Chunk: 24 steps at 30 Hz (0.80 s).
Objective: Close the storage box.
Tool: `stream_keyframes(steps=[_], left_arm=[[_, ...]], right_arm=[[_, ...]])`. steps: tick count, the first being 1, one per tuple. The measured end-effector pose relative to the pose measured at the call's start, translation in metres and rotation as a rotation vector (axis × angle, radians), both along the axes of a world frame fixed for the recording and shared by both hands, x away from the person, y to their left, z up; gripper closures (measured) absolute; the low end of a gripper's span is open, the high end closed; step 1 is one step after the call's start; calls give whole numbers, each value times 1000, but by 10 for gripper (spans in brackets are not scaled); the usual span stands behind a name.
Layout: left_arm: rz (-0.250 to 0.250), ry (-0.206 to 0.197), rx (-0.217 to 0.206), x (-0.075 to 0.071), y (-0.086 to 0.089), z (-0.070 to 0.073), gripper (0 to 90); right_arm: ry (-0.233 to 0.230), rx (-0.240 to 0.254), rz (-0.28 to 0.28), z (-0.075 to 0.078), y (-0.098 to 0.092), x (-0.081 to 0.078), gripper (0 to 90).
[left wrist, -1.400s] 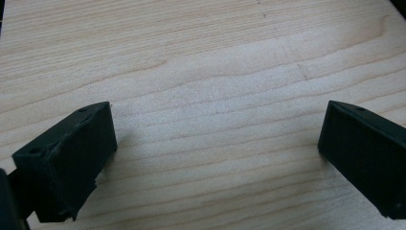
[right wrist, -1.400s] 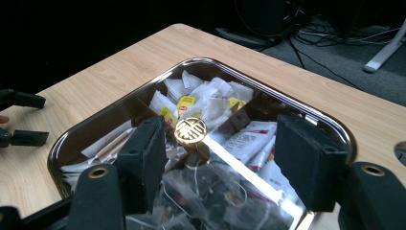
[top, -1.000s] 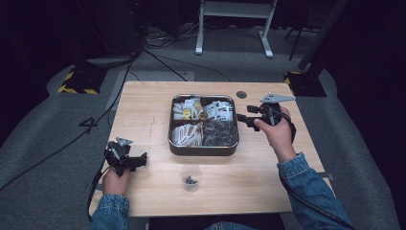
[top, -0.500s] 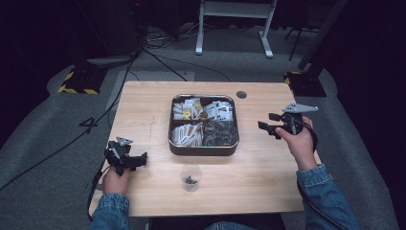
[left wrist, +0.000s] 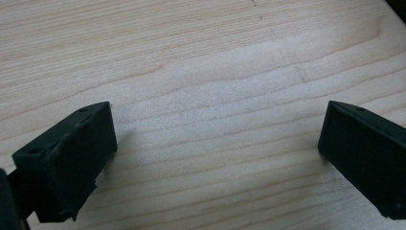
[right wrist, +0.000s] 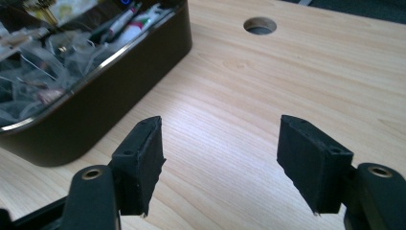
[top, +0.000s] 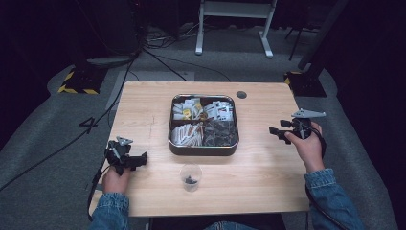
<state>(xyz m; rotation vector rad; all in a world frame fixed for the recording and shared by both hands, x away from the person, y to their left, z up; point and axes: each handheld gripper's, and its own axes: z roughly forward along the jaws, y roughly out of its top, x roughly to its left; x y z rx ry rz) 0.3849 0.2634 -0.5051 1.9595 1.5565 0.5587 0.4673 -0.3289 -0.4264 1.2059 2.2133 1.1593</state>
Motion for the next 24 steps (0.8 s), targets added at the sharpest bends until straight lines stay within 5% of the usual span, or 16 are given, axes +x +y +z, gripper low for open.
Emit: stream_keyframes(steps=[24], left_arm=[[0, 2, 2, 3, 0, 0, 0]], right_arm=[[74, -82, -9, -61, -16, 5, 272]])
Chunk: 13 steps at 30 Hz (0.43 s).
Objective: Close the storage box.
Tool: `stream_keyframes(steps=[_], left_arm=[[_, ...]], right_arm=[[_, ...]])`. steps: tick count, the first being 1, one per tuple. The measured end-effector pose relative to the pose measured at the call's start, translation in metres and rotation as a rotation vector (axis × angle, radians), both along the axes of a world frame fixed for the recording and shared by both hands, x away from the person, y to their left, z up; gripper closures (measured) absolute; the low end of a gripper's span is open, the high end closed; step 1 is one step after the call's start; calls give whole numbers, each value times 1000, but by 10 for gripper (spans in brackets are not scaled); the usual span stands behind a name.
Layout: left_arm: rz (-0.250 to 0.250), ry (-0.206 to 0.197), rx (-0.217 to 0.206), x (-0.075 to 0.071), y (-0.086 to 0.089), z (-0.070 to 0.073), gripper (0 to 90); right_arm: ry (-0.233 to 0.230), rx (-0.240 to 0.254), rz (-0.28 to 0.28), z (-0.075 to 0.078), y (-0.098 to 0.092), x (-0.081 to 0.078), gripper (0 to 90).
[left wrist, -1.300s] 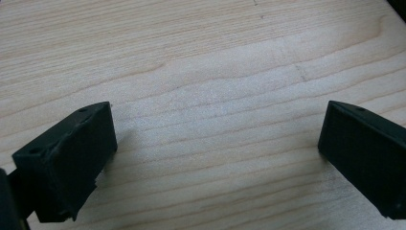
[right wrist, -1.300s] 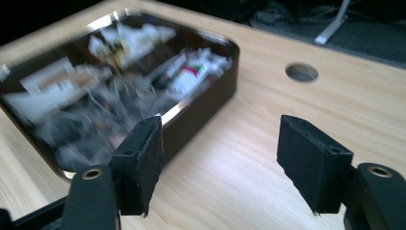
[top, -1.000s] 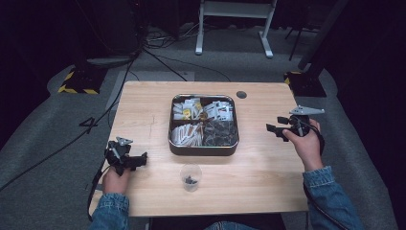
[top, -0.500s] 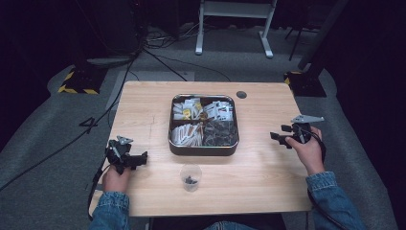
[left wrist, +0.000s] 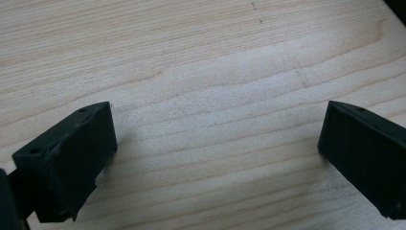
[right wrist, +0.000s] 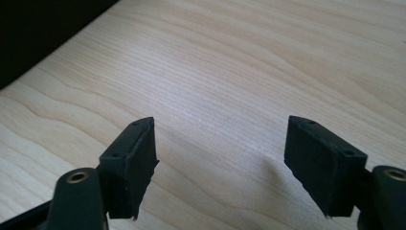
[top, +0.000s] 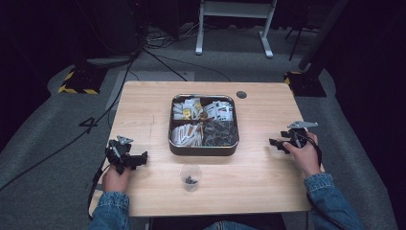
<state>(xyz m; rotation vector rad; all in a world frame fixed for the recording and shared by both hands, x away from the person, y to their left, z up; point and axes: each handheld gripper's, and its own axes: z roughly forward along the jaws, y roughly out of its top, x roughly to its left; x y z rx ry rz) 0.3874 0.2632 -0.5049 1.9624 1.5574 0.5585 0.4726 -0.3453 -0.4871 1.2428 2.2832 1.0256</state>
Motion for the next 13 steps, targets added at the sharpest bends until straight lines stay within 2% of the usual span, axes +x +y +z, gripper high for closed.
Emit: stream_keyframes(steps=[5, 8, 11, 13], left_arm=[[-1, -2, 1, 0, 0, 0, 0], [0, -2, 2, 0, 0, 0, 0], [1, -3, -1, 0, 0, 0, 0], [-3, 0, -5, -1, 0, 0, 0]], right_arm=[[14, -37, 14, -8, 3, 1, 277], [4, -49, 16, -11, 4, 1, 254], [-13, -38, 20, -14, 6, 2, 156], [-25, -38, 18, -16, 8, 3, 143]])
